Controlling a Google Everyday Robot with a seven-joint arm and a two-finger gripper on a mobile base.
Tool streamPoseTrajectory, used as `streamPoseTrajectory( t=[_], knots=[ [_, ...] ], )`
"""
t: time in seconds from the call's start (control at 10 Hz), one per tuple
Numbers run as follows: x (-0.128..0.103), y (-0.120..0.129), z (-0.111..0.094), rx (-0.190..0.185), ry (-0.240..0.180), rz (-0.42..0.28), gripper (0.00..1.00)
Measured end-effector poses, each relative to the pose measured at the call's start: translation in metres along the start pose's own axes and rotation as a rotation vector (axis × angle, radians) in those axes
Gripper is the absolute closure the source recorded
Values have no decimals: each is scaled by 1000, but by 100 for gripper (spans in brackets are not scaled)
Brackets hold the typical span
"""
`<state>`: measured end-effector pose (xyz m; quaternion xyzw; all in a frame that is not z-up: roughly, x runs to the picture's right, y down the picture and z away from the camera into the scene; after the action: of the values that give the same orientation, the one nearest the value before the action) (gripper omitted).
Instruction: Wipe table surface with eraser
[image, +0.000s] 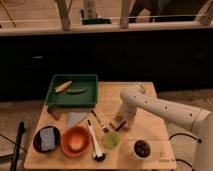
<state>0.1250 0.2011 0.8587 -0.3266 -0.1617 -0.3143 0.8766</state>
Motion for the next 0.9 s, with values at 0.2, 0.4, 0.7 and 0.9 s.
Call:
streamPoseTrajectory(
  t=[0.2,0.4,0.7,0.9],
  knots=[
    [1,1,2,-10,-10,3,79],
    [-1,-1,3,-16,-13,0,97],
    [0,2,1,-18,-10,4,100],
    [1,3,-1,-16,-8,7,100]
  ],
)
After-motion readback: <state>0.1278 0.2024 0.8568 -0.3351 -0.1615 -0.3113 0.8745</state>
